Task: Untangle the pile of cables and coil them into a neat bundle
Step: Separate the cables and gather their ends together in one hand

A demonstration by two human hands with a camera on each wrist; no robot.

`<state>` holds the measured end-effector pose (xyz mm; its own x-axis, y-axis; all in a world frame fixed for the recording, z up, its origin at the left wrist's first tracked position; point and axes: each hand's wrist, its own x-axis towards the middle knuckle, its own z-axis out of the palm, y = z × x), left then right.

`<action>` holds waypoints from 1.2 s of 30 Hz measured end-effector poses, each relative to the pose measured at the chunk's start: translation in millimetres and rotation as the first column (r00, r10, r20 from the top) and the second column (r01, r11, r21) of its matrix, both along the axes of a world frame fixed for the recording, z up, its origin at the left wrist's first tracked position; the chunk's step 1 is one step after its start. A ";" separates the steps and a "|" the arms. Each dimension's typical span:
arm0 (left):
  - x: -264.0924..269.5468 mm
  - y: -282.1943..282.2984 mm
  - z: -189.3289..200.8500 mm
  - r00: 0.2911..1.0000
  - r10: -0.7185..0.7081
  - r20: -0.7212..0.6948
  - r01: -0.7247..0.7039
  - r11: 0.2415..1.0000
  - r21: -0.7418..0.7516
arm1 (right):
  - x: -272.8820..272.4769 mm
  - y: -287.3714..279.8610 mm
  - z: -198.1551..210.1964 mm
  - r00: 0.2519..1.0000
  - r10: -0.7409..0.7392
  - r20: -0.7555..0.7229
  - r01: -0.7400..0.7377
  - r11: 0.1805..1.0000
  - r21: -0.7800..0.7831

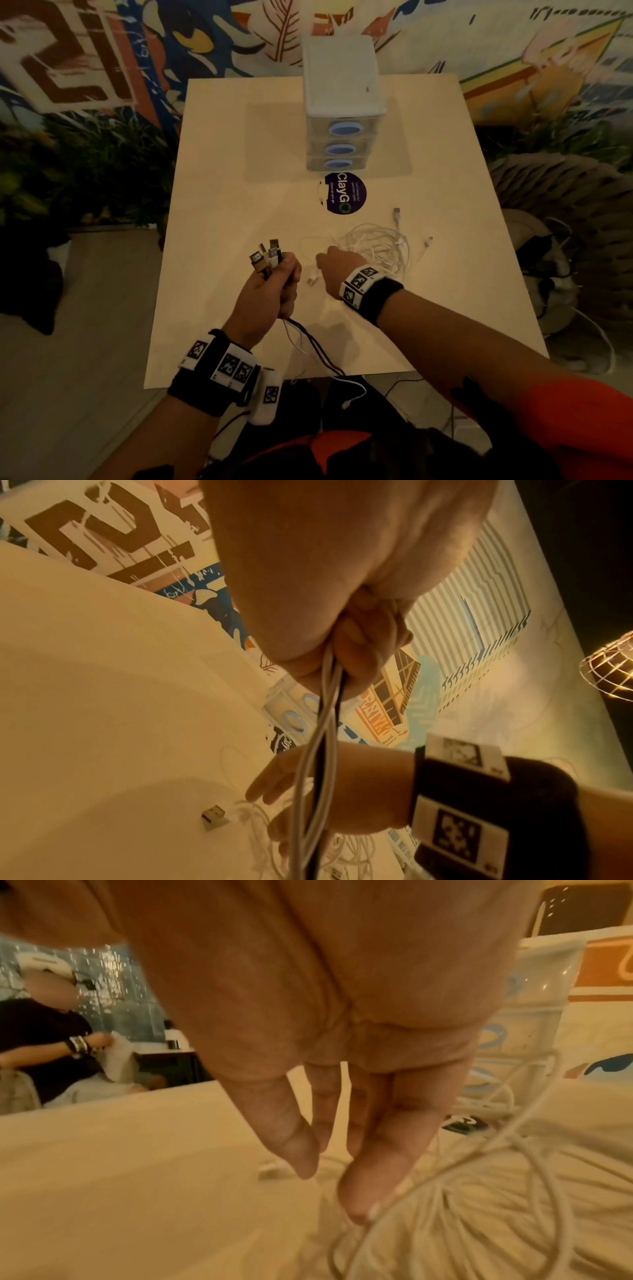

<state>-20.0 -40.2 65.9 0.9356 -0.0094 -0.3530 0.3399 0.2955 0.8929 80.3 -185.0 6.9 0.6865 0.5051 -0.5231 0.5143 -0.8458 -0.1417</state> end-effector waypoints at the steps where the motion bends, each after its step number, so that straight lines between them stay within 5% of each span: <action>1: -0.4 2.0 -0.5 1.000 0.010 -0.001 -0.010 1.000 -0.002 | 1.6 -2.1 -4.8 1.000 0.005 0.023 -0.005 1.000 -0.017; 18: 13.7 -2.1 -4.4 0.999 0.019 -0.027 -0.018 1.000 0.008 | 4.5 2.7 -14.0 0.987 0.130 0.092 -0.122 0.989 -0.089; 22: 16.8 -3.6 -6.2 0.999 0.042 -0.029 -0.040 0.997 0.063 | 1.4 1.5 -6.2 0.996 -0.005 0.086 -0.006 0.992 0.127; 25: 18.6 -3.5 -11.4 0.994 0.108 -0.023 -0.104 0.986 0.133 | 2.4 -9.3 15.4 0.976 -0.197 0.096 0.142 0.901 0.411; 28: 20.0 -8.1 -14.5 0.985 0.170 -0.029 -0.161 0.966 0.202 | 4.8 -30.4 40.0 0.929 -0.370 0.002 0.288 0.726 0.624; 32: 24.8 -23.8 -6.4 0.990 0.139 0.008 -0.136 0.951 0.279 | -0.6 -50.7 65.5 0.873 -0.473 -0.115 0.389 0.537 0.748; 36: 32.3 -45.9 10.7 0.994 0.085 0.064 -0.097 0.973 0.209 | -14.4 -60.6 81.0 0.889 -0.431 -0.152 0.373 0.494 0.785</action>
<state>12.3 -86.2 76.6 0.9468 0.1462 -0.2865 0.2697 0.1249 0.9548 65.9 -245.6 87.9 0.9371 0.3485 -0.0217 0.1790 -0.5328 -0.8271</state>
